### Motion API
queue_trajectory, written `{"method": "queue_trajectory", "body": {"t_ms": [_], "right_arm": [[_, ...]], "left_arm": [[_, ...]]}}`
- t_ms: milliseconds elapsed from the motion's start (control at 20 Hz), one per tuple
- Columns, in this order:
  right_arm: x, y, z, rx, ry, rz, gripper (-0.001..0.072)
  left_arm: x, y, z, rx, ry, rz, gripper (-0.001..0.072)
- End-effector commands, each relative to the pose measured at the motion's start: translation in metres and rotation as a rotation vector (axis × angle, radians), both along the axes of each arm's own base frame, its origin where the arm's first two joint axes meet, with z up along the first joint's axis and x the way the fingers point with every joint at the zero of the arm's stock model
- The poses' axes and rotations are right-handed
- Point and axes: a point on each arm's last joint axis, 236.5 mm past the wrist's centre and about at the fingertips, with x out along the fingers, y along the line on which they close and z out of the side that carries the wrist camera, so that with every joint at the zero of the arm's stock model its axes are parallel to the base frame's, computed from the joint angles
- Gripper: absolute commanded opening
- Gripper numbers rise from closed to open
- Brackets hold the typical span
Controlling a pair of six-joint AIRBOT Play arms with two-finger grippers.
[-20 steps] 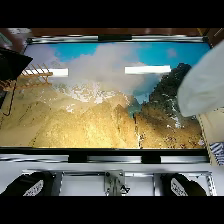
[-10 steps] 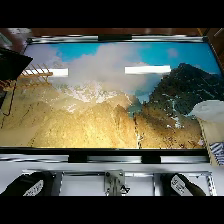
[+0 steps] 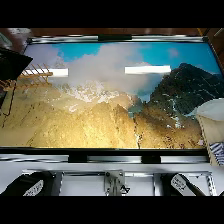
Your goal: Fold the shirts.
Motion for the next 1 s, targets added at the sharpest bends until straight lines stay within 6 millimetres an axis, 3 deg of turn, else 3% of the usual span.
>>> {"method": "queue_trajectory", "body": {"t_ms": [0, 200, 550, 800, 950], "right_arm": [[-0.005, -0.004, 0.015, -0.070, -0.003, -0.018, 0.0076], [-0.011, -0.015, 0.016, -0.088, 0.008, -0.053, 0.0076], [-0.074, -0.054, 0.011, -0.049, -0.051, -0.225, 0.0076], [-0.050, -0.048, 0.027, -0.109, -0.075, -0.114, 0.0074], [-0.063, -0.051, 0.031, -0.125, -0.062, -0.162, 0.0074]], "left_arm": [[0.000, 0.000, 0.000, 0.001, 0.000, 0.001, 0.0571], [0.000, 0.000, 0.000, 0.001, 0.001, 0.000, 0.0571], [0.000, 0.000, -0.001, 0.001, 0.003, 0.000, 0.0571], [0.000, 0.000, -0.001, -0.005, 0.007, 0.003, 0.0571], [0.000, 0.000, -0.001, -0.014, 0.012, 0.008, 0.0571]]}}
